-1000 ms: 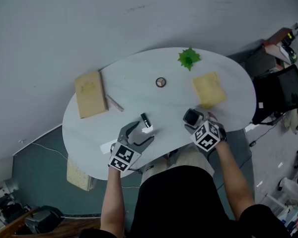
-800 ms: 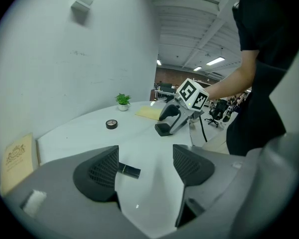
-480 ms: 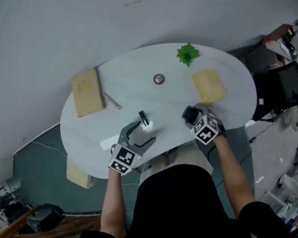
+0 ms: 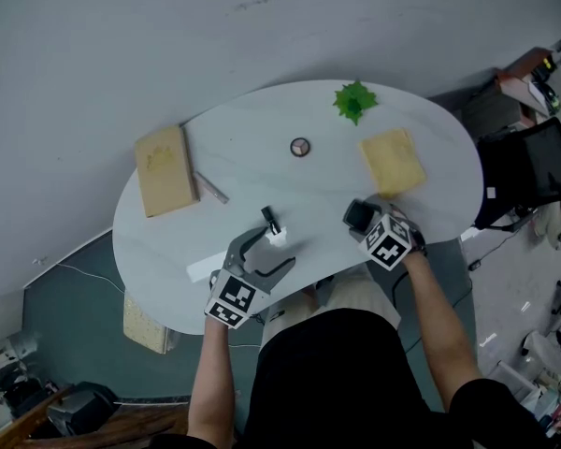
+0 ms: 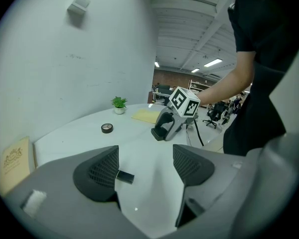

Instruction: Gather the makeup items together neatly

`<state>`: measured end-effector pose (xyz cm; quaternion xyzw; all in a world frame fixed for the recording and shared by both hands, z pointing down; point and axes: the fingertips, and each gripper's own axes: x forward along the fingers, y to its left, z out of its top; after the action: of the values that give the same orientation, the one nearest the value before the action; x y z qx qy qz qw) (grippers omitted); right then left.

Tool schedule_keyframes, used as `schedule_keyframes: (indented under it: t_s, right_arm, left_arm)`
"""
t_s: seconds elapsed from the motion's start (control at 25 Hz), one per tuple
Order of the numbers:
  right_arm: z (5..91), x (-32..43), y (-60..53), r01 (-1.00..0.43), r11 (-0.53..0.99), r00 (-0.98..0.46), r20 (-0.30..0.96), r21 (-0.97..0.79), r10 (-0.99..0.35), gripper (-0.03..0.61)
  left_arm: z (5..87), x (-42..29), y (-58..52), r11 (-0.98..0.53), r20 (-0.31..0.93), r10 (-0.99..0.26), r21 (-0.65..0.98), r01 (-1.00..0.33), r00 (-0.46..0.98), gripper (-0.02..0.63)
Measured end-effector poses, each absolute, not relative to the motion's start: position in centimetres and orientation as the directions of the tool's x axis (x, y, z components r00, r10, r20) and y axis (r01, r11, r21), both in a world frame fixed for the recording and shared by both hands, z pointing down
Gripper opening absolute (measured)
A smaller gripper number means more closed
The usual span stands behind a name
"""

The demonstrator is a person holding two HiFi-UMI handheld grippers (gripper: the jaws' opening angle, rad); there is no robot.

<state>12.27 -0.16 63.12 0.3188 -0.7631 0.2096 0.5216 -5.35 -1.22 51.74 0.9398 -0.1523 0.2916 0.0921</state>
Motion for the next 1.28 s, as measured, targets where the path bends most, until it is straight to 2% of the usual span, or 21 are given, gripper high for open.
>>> schedule_keyframes:
  t_s: [0.6, 0.84, 1.28]
  right_arm:
    - [60.2, 9.6, -1.6, -0.61, 0.791, -0.305, 0.907, 0.048, -0.29, 0.313]
    - [58.8, 7.0, -3.4, -0.494, 0.866, -0.348, 0.895, 0.077, -0.278, 0.313]
    - [58.8, 3.0, -4.9, -0.259, 0.964, -0.415, 0.894, 0.063, -0.17, 0.313]
  left_arm:
    - [50.7, -5.8, -1.4, -0.905, 0.542, -0.297, 0.104, -0.413, 0.786, 0.331]
    - [50.4, -6.1, -1.4, -0.876, 0.541, -0.347, 0.105, -0.47, 0.767, 0.33]
    - [49.4, -7.2, -1.5, -0.773, 0.55, -0.479, 0.106, -0.626, 0.685, 0.325]
